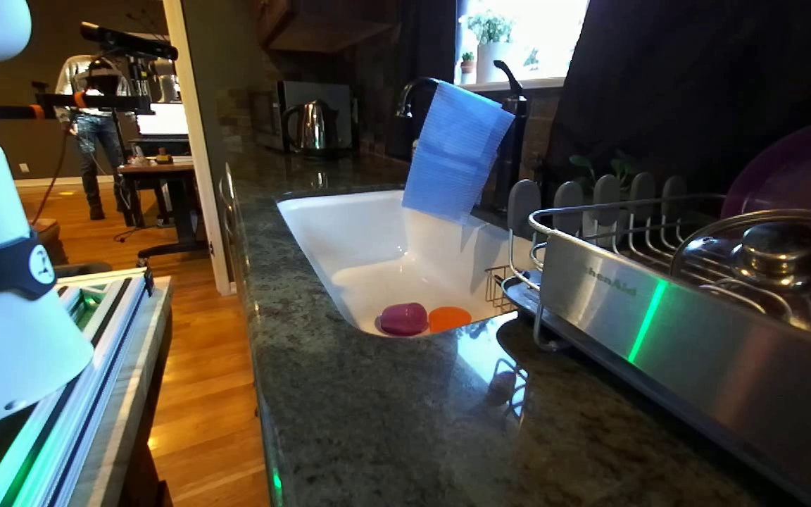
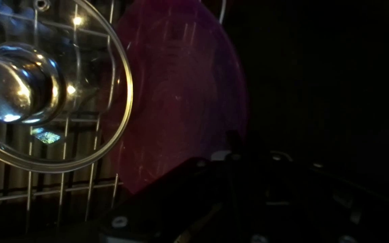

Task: Move the purple plate to the counter on the left side of the sink

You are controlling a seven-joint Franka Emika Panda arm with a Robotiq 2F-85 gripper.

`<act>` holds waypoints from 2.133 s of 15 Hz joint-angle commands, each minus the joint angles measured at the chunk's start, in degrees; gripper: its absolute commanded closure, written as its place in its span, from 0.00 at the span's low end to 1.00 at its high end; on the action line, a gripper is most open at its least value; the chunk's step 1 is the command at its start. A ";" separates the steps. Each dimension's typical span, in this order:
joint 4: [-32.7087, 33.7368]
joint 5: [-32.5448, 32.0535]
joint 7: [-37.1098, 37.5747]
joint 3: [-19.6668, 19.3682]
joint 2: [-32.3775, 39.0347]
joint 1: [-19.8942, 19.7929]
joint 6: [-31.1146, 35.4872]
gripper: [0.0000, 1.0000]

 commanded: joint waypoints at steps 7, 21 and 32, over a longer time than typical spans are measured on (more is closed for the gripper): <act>-8.44 -5.73 -2.33 1.36 -12.63 4.61 8.24 1.00; -22.24 -9.68 -10.54 10.29 -29.49 13.21 -14.82 0.99; -15.01 -11.56 -17.70 14.49 -24.43 17.83 -14.01 0.99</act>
